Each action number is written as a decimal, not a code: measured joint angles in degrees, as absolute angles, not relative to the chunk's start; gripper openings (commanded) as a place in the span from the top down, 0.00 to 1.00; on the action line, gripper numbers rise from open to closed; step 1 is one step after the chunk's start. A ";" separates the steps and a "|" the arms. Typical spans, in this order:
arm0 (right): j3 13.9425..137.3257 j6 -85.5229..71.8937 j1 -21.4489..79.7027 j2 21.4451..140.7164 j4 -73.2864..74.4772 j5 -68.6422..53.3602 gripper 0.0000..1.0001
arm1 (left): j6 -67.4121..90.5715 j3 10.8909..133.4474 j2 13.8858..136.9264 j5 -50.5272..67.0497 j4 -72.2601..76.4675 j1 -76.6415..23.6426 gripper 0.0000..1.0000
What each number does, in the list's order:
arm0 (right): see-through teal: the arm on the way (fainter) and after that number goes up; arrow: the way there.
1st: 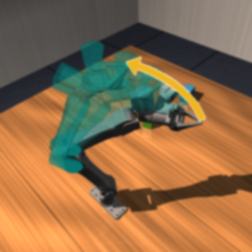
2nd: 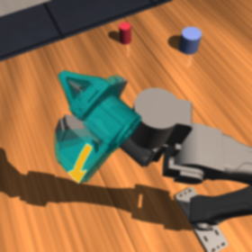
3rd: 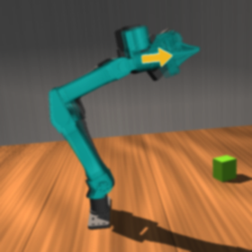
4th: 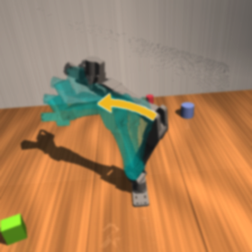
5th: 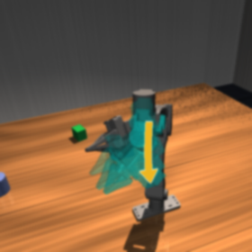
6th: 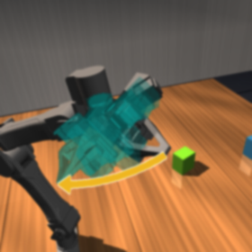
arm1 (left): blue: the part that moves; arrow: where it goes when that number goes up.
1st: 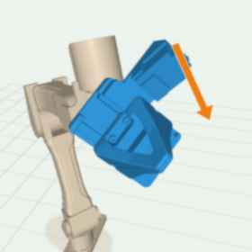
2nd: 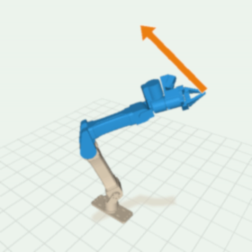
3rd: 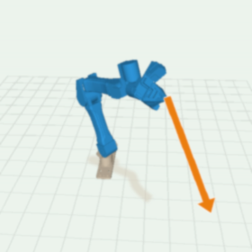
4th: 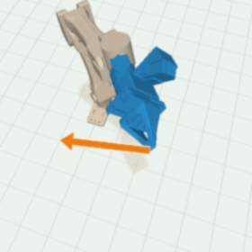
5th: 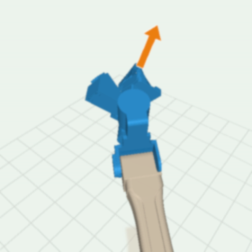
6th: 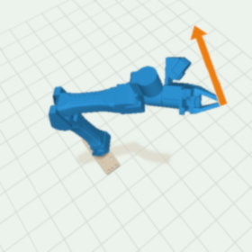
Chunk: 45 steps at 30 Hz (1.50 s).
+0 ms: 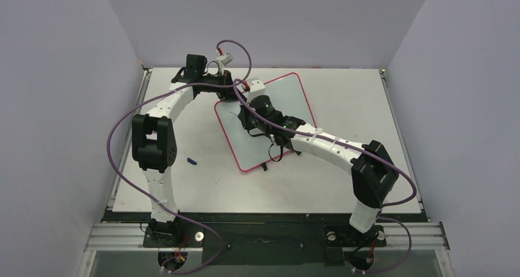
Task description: Write a sentence on the whiteboard
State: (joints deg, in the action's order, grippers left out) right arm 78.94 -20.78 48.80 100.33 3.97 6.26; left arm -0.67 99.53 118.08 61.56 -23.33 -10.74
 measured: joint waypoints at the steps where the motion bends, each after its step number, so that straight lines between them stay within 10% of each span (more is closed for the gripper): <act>1: 78.22 -20.99 48.80 100.14 3.27 6.26 1.00 | -0.69 99.46 118.08 61.47 -23.27 -10.74 1.00; 45: 77.82 -26.26 44.62 99.02 0.64 4.05 1.00 | -1.15 98.80 117.10 61.23 -23.14 -10.90 1.00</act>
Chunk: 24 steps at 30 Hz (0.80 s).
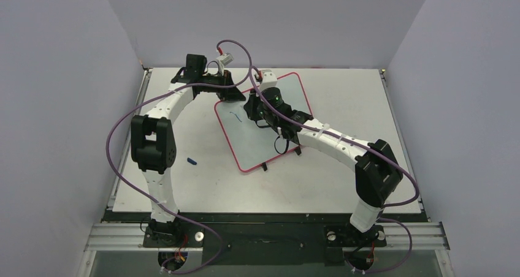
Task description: Write a sentence on the whiteboard
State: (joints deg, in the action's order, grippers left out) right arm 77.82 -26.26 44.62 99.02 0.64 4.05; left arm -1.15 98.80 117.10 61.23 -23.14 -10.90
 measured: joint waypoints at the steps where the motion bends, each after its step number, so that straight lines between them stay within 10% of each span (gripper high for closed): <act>1: 77.82 -26.37 44.62 99.02 0.58 3.99 1.00 | -1.15 98.76 117.10 61.25 -23.14 -10.90 1.00; 24: 73.36 -29.12 47.20 98.87 -4.01 2.59 1.00 | -1.23 98.74 117.01 60.25 -23.14 -10.94 1.00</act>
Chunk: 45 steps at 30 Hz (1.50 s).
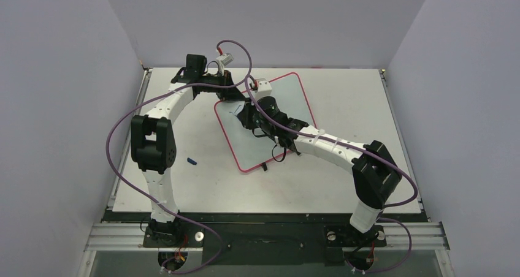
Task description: Write a sentence on the whiteboard
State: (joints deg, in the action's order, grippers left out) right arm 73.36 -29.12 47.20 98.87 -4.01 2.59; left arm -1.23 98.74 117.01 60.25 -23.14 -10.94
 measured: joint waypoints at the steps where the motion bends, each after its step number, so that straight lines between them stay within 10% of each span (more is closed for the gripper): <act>1: 73.36 -29.15 47.20 98.87 -4.01 2.63 1.00 | -1.23 98.74 117.01 60.25 -23.14 -10.92 1.00; 45: 66.78 -25.06 44.23 88.51 -0.89 3.18 1.00 | -2.02 98.08 116.46 62.26 -22.35 -10.94 1.00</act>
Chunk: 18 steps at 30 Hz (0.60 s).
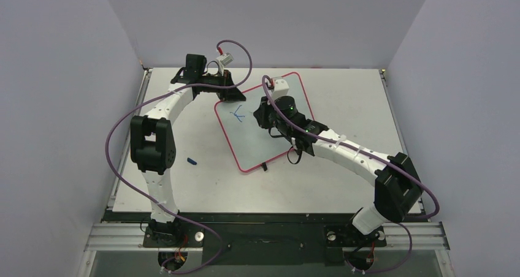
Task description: Write a sentence on the whiteboard
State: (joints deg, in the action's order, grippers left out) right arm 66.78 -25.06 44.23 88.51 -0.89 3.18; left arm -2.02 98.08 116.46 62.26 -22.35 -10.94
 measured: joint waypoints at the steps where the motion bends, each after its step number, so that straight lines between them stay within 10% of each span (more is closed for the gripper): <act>1: 66.78 -24.77 44.23 88.51 -0.80 3.20 1.00 | -2.13 98.08 116.44 62.33 -22.35 -10.94 1.00; 18: 70.59 -22.70 43.79 91.88 -0.10 2.50 1.00 | -2.85 98.08 116.29 63.02 -22.48 -10.94 1.00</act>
State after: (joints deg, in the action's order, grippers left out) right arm 70.59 -22.70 43.79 91.88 -0.10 2.50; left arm -2.85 98.08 116.29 63.02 -22.48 -10.94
